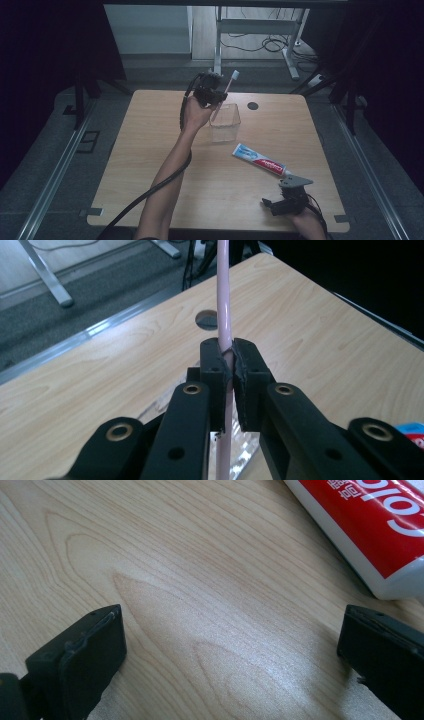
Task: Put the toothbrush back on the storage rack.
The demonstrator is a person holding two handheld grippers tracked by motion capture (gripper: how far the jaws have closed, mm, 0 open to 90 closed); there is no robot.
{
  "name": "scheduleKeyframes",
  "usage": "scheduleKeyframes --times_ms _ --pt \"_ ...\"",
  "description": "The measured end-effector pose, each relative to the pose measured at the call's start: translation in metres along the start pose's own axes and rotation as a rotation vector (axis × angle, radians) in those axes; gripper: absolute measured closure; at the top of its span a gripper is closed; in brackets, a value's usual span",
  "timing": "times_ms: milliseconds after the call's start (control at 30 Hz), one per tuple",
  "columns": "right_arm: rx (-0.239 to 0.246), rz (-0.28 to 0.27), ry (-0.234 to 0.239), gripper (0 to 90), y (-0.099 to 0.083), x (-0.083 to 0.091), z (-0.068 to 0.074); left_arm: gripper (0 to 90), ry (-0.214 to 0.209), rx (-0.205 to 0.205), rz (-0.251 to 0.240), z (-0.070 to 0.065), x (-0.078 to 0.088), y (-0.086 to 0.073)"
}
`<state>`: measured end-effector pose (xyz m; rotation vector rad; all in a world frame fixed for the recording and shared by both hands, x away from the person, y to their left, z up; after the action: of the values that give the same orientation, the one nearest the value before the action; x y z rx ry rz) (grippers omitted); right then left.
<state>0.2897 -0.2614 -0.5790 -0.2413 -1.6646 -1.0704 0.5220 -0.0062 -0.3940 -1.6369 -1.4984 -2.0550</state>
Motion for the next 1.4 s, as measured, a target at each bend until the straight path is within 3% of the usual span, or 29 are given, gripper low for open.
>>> scheduleKeyframes --times_ms 300,800,1400 --pt "0.000 0.002 0.003 0.0 0.000 0.000 0.000 84.4 0.045 -0.037 -0.013 -0.001 -0.026 -0.001" --pt "0.000 0.002 0.003 0.0 0.000 0.000 0.000 84.3 0.049 -0.043 0.011 0.000 -0.049 -0.018" --pt "-0.001 0.003 0.004 0.0 0.000 0.000 0.000 84.2 0.061 -0.067 0.076 -0.001 -0.077 -0.041"
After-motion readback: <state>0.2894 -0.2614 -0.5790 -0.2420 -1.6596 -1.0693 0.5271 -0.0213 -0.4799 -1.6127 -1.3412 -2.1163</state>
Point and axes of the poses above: each handheld gripper's, and its own axes: x roughly backward along the jaws, y roughly out of its top, z roughly to its left, the point moved 5 cm from there along -x, roughly forward along the jaws, and after that the axes turned 13 degrees about z, right-handed, at the moved point
